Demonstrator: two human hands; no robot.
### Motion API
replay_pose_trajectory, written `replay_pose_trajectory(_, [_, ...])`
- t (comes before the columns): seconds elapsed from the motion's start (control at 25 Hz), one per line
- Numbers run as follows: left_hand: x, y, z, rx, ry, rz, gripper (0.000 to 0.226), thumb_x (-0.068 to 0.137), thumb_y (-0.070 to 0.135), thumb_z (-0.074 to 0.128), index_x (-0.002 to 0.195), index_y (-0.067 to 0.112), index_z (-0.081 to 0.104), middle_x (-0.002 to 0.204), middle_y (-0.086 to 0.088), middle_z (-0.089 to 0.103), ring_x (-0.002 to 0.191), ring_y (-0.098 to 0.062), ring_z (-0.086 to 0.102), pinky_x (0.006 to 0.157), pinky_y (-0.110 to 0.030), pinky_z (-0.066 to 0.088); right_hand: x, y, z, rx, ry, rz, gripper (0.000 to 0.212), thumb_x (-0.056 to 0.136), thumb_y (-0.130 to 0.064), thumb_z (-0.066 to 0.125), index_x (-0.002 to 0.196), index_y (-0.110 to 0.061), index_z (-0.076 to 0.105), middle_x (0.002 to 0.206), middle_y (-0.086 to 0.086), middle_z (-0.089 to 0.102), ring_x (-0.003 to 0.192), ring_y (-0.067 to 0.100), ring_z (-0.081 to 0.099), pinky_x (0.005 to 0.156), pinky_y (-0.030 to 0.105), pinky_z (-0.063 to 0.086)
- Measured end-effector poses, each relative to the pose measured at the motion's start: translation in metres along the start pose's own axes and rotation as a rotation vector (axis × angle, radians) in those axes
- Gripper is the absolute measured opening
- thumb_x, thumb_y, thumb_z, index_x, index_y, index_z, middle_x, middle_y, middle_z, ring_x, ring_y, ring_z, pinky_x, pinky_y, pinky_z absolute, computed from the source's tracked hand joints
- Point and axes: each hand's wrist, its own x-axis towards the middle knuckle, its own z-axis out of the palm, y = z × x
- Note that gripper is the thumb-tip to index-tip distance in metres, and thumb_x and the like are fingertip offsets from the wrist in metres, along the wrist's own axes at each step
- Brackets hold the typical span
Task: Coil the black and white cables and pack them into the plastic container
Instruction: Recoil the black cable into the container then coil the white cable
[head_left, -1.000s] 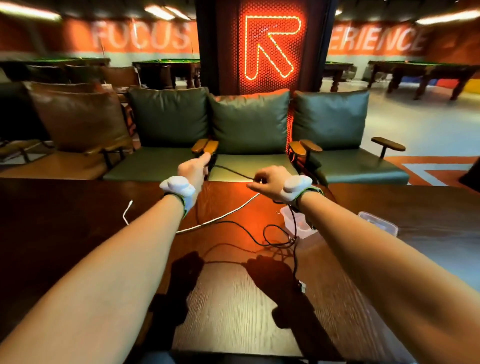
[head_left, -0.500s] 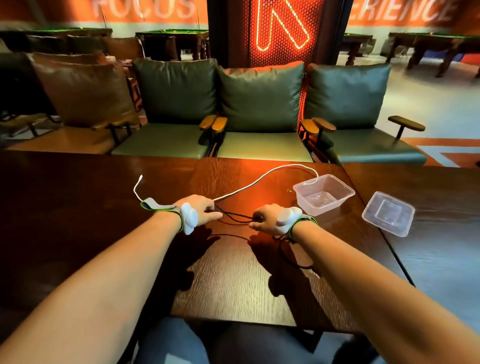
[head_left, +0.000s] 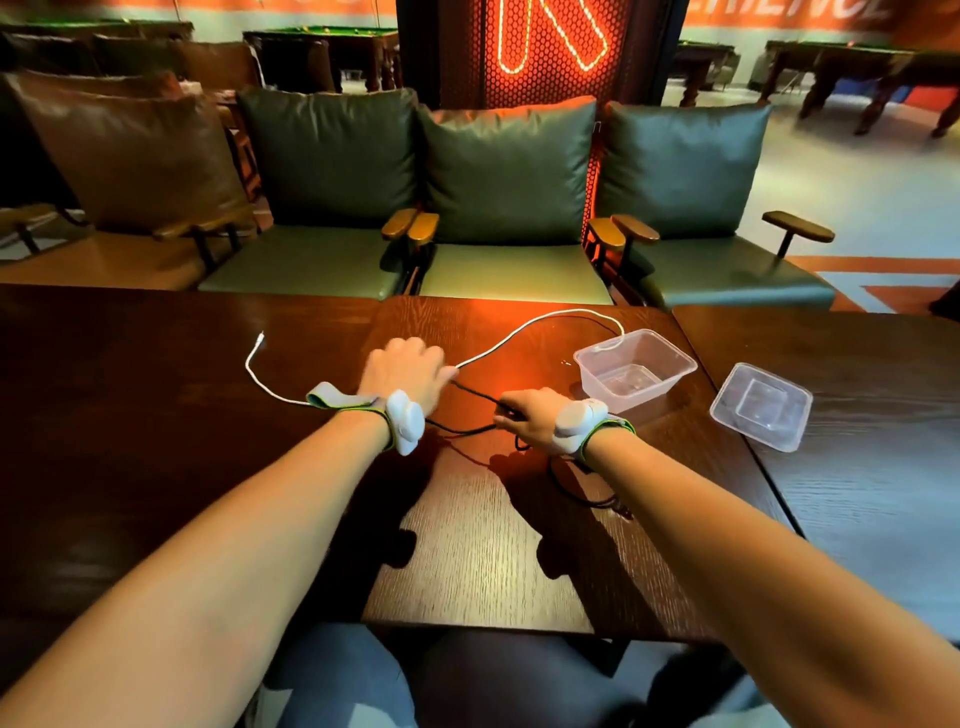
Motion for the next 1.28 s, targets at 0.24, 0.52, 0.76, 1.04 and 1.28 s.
replay_pose_trajectory(0.24, [-0.003,0.02,0.002,-0.325,-0.043,0.175,0.04,0.104,0.048,0.037,0.074,0.022,0.042,0.08,-0.003,0.062,0.082,-0.033,0.06,0.064,-0.034,0.032,-0.012,0.007,-0.004,0.083,0.052,-0.007,0.028,0.095,-0.047,0.053,0.089,-0.021,0.063,0.084,-0.004,0.067,0.076,0.019,0.062,0.066,0.035,0.047])
replay_pose_trajectory(0.52, [-0.007,0.006,0.009,-0.12,0.203,-0.073,0.044,0.102,0.051,0.035,0.074,0.021,0.051,0.08,-0.003,0.063,0.086,-0.034,0.062,0.07,-0.039,0.043,-0.021,0.022,-0.01,0.469,0.073,0.071,0.021,0.092,-0.004,0.063,0.108,-0.016,0.068,0.099,0.004,0.073,0.086,0.018,0.072,0.078,0.033,0.059])
replay_pose_trajectory(0.76, [-0.014,0.052,0.017,-0.558,-0.204,0.216,0.05,0.088,0.059,0.059,0.123,0.024,0.053,0.105,0.005,0.065,0.091,-0.016,0.063,0.077,-0.03,0.046,-0.01,0.01,-0.004,0.41,0.249,0.126,0.014,0.098,-0.015,0.058,0.106,-0.02,0.068,0.079,-0.005,0.069,0.069,0.012,0.066,0.065,0.029,0.05])
replay_pose_trajectory(1.04, [0.003,0.034,0.006,-0.521,0.033,-0.26,0.021,0.099,0.012,0.048,0.109,0.017,0.066,0.115,-0.008,0.07,0.109,-0.035,0.062,0.089,-0.041,0.05,-0.032,0.009,-0.019,0.591,-0.002,0.344,0.036,0.093,-0.046,0.06,0.069,-0.021,0.054,0.058,-0.003,0.046,0.046,0.011,0.038,0.045,0.023,0.03])
replay_pose_trajectory(1.28, [-0.002,0.041,0.015,-0.396,-0.03,-0.235,0.031,0.103,0.014,0.04,0.13,0.016,0.055,0.118,-0.017,0.067,0.107,-0.041,0.062,0.084,-0.044,0.05,-0.042,-0.016,-0.031,1.461,-0.471,0.137,0.04,0.091,-0.043,0.051,0.06,-0.018,0.048,0.053,-0.007,0.015,0.044,0.007,0.009,0.04,0.021,0.004])
